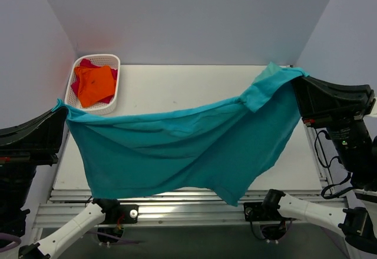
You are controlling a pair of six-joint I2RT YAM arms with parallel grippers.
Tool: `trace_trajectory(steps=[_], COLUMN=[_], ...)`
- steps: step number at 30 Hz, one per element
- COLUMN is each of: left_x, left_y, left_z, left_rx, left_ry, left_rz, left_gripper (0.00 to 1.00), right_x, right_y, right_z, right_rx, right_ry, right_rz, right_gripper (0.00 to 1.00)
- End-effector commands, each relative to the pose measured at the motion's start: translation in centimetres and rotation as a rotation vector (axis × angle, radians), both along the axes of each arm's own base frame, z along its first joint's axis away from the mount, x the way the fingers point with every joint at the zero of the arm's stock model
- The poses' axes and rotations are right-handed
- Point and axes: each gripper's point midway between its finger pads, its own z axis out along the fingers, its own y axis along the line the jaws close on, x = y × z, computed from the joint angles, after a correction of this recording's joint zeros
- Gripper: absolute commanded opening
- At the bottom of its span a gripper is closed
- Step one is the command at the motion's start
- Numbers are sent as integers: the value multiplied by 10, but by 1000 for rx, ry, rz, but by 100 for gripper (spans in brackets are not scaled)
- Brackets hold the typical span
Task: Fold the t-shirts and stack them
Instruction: Flatten out the tshirt
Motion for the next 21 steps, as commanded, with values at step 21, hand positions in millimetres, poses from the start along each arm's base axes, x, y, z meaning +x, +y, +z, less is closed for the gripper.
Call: trace_trajectory(steps=[21], left_x=[347], left_y=[-30], left_z=[-349], left_rx=[150], left_ry=[948], left_rz=[573], left_gripper=[2], right_x=[352], right_y=[50], right_z=[-361], right_rx=[-453], right_ry=[770], right_rz=[-782], right_gripper=[0])
